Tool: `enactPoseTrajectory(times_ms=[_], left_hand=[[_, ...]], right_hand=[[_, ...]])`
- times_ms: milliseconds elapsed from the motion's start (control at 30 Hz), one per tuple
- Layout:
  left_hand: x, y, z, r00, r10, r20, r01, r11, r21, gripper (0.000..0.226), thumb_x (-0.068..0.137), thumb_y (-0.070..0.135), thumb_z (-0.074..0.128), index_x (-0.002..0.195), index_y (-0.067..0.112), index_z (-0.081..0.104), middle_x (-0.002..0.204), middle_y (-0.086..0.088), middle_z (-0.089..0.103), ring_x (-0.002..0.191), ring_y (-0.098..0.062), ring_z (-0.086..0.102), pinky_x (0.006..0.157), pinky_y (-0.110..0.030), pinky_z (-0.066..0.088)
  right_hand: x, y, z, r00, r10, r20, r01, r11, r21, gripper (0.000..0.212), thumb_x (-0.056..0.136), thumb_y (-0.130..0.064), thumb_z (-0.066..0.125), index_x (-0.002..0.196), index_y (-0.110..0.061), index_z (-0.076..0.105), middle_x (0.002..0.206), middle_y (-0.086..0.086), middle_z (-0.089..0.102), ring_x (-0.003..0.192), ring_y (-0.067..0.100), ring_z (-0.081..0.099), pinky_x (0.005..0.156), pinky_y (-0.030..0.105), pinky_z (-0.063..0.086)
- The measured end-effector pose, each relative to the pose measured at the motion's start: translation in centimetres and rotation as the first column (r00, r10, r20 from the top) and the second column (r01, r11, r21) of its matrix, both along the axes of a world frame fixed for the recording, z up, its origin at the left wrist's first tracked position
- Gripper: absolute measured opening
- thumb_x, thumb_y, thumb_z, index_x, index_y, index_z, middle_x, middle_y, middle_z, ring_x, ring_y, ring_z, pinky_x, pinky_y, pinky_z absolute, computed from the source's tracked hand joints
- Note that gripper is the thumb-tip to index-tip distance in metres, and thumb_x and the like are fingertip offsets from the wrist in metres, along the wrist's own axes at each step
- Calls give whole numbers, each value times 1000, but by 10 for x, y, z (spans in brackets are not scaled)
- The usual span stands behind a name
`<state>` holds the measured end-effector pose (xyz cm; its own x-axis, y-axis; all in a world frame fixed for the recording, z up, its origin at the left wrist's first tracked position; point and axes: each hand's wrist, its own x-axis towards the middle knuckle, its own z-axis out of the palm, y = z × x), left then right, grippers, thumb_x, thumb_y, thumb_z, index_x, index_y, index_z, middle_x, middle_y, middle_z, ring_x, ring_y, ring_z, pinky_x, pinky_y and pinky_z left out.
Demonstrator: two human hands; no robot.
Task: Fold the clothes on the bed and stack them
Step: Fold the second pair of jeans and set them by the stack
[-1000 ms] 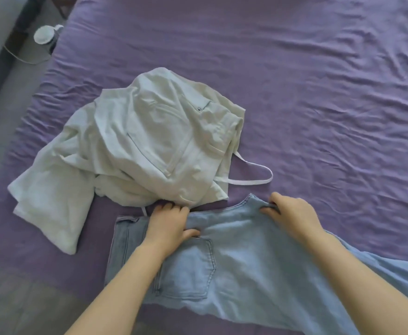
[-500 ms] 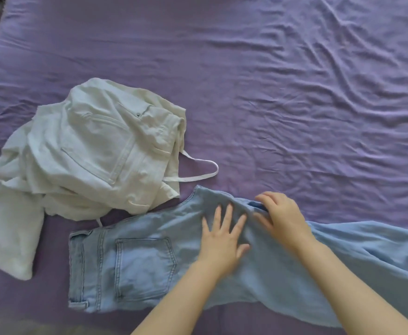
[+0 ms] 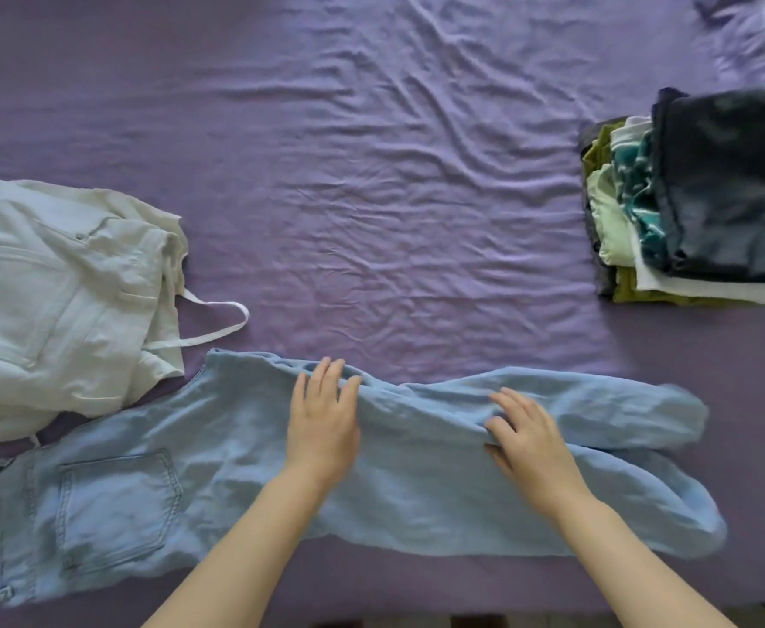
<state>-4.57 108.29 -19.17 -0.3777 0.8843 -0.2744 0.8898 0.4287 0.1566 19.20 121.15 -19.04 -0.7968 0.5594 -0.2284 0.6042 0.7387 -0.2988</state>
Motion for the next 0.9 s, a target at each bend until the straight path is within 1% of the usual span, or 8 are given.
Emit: enactPoseTrajectory(times_ms=[100,167,267,367,467,633,800,900], left_hand=[[42,29,4,946,-288,146,311,934,-175,54,90,12,51,142,23,38,147,-2,38,145,-25,17,116,-53,1],[59,39,2,902,-401,163,431,865,-256,49,90,12,50,135,28,44,128,2,50,134,-20,32,117,-51,3],[68,36,9,844,-509,170,527,846,-77,31,64,21,79,93,32,72,79,8,62,84,-20,59,91,-34,46],[66,15,11,885,-378,271,417,903,-102,24,78,48,67,66,27,67,61,10,54,76,-16,52,84,-31,42],[69,6,6,913,-217,346,331,889,-316,38,99,43,38,71,21,54,69,3,52,80,-21,47,75,-28,28],[56,23,0,958,-55,283,68,997,-36,24,82,1,59,104,8,65,101,-8,60,99,-29,53,76,-41,48],[42,54,-18,971,-227,76,239,934,-265,57,87,35,63,139,30,40,144,8,38,143,-20,21,116,-46,12],[33,67,-27,986,-97,136,121,975,-188,61,86,38,65,141,27,40,139,4,45,131,-23,39,111,-38,26]], right_hand=[[25,-1,4,994,70,-79,-76,994,-73,26,66,-11,83,73,-8,59,94,6,66,74,27,66,49,28,48],[41,-2,6,994,34,-99,-39,998,-56,20,75,-20,80,77,-13,62,95,0,67,67,20,65,37,25,42],[56,14,3,984,-83,-155,86,996,11,24,65,-8,85,82,-12,70,95,-1,70,80,20,69,46,24,50],[61,30,-9,994,-48,-102,54,997,63,43,50,-11,92,89,-11,72,100,5,71,96,29,68,70,37,56],[60,37,-18,997,-34,66,30,998,54,62,35,-17,96,92,-9,72,104,12,70,99,37,66,76,47,55],[62,60,-24,998,-61,5,61,996,-62,36,54,-10,87,87,-11,72,97,5,70,95,31,65,74,40,51],[75,89,-14,998,-6,67,14,992,-128,38,67,-34,84,96,-13,72,106,7,67,110,31,58,91,45,44],[83,91,-10,999,45,29,-42,996,-78,28,56,-12,90,78,-11,73,92,11,71,98,38,65,84,52,50]])
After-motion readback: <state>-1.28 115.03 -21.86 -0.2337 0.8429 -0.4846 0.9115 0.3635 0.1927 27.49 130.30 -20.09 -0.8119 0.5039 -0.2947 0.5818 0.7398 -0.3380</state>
